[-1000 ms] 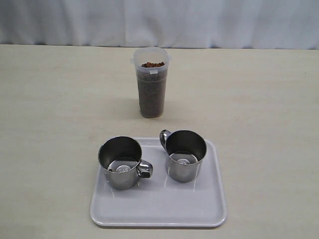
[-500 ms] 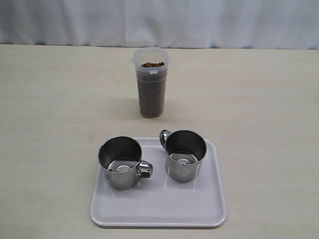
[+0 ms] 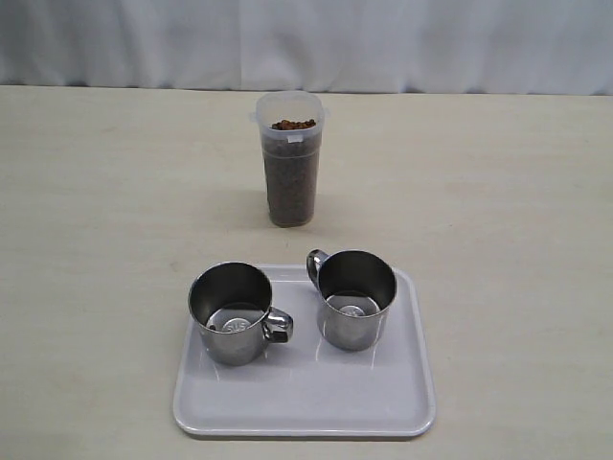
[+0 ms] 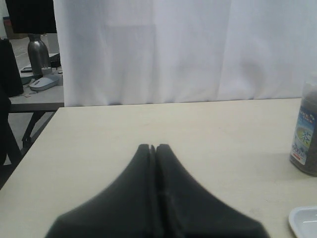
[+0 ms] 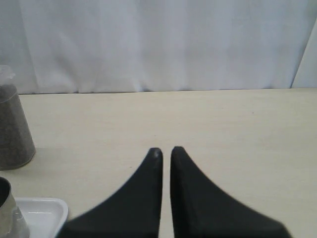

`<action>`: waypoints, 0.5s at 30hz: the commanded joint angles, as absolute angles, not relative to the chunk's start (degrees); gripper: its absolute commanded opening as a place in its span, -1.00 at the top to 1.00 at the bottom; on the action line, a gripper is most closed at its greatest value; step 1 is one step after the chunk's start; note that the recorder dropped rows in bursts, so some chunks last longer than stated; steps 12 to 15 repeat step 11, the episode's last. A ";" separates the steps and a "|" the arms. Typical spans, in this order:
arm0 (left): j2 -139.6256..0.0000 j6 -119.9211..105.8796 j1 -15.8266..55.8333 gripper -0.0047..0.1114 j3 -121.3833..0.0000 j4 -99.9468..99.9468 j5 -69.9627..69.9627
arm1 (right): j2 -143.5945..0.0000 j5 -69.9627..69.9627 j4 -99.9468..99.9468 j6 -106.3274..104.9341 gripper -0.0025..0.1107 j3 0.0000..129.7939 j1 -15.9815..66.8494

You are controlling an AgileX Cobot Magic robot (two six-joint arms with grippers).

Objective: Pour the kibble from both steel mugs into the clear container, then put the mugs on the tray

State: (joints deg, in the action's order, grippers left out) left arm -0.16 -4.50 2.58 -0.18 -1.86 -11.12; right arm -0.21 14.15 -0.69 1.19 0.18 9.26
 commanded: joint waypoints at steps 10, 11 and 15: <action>0.00 -4.64 2.85 0.92 0.00 -1.86 -10.42 | 0.00 13.63 -1.25 1.29 0.88 0.00 8.90; 0.00 -4.64 2.85 0.92 0.00 -1.86 -10.42 | 0.00 13.63 -1.25 1.29 0.88 0.00 8.90; 0.00 -4.64 2.85 0.92 0.00 -1.86 -10.42 | 0.00 13.63 -1.25 1.29 0.88 0.00 8.90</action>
